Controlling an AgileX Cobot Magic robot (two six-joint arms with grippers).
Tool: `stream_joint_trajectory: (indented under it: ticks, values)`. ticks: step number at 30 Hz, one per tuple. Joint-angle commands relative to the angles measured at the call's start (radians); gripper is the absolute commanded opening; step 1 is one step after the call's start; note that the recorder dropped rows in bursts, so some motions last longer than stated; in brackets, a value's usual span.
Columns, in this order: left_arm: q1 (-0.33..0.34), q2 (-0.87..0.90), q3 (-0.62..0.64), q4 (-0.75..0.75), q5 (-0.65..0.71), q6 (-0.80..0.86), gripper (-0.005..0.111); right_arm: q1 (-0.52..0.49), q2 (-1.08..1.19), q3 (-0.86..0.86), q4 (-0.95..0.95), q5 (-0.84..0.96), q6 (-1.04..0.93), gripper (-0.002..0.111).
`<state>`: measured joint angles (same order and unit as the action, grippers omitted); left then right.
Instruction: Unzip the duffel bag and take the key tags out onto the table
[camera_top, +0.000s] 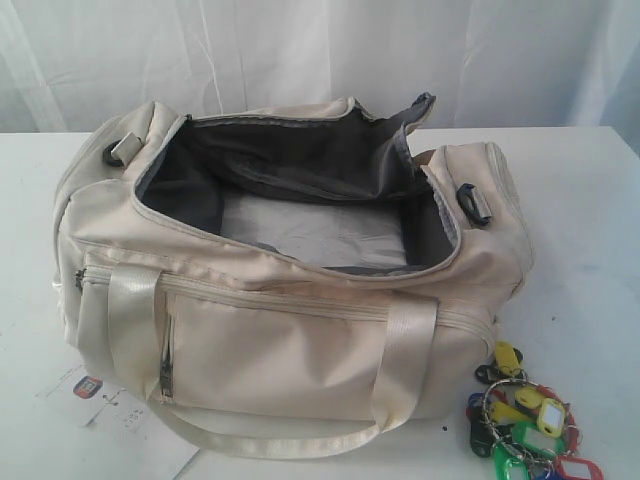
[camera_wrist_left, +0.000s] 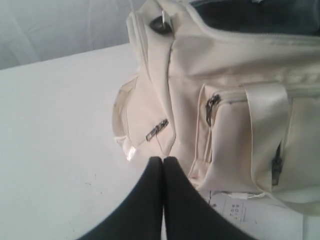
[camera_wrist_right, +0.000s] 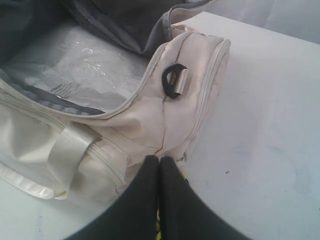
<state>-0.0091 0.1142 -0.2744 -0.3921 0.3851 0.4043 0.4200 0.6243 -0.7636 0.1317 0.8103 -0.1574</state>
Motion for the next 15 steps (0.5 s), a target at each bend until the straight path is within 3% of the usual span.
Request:
stream_joint_trajectory:
  ticks: [1, 15]
  values:
    - [0.013, -0.025, 0.076, -0.004, 0.011, 0.003, 0.000, -0.002, -0.006, 0.005, -0.001, -0.012, 0.005, 0.000]
    - [0.021, -0.095, 0.086, -0.004, 0.004, 0.003, 0.000, -0.002, -0.006, 0.005, -0.001, -0.012, 0.005, 0.000]
